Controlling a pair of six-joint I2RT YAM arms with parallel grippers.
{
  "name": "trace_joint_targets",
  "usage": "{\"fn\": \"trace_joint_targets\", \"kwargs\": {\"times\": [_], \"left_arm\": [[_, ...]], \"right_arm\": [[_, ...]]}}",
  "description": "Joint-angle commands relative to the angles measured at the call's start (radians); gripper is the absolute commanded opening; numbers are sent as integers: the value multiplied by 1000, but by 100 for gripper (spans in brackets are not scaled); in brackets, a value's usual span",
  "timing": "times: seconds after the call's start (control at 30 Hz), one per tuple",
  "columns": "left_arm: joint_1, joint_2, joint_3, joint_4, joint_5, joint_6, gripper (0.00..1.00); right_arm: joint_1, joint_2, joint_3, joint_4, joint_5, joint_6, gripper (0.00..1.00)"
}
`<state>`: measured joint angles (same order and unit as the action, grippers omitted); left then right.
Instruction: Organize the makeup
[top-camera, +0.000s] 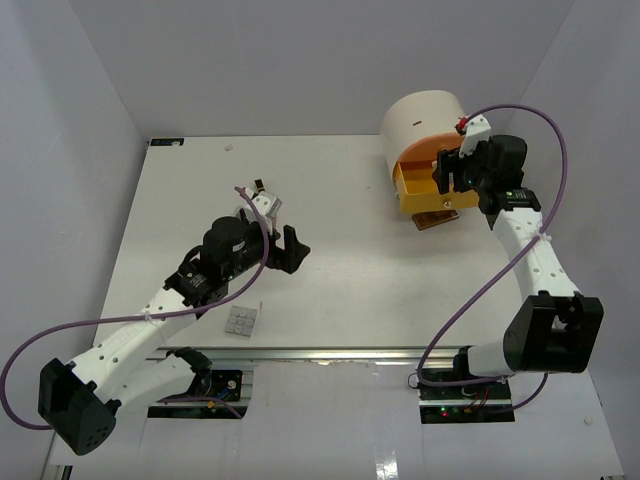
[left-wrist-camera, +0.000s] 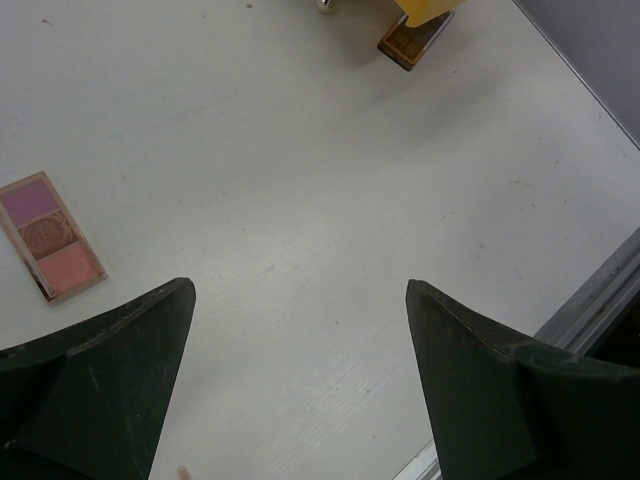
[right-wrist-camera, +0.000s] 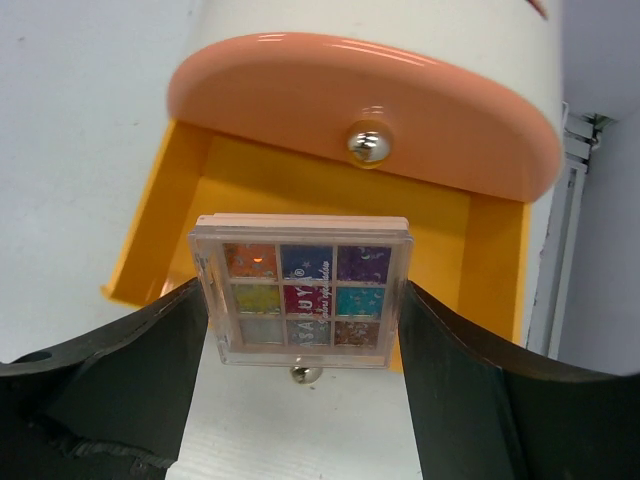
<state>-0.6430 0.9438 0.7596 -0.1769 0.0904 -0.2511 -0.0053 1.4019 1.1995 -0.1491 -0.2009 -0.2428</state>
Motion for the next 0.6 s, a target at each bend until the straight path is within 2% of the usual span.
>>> {"fn": "trace_joint_targets", "kwargs": {"times": [0.0,0.23,0.33,0.47,0.57], "left_arm": [[6,-36,-12,-69,16,-71,98],[6,-10,-11,-216,-24,-176,98],[6,0,-9,-275,-29,-206,98],[6,17,-3,-374,-40,-252,98],[7,33,5,-419,-54,-265,98]], "right_arm": [[-31,38,26,134,52,48,38],[-74,52,-15,179,22,55,73],[-81,13,-34,173,-27,60,81],[-81,-80,-72,149,-152,66,96],[-81,-128,-96,151,-216,71,97]]}}
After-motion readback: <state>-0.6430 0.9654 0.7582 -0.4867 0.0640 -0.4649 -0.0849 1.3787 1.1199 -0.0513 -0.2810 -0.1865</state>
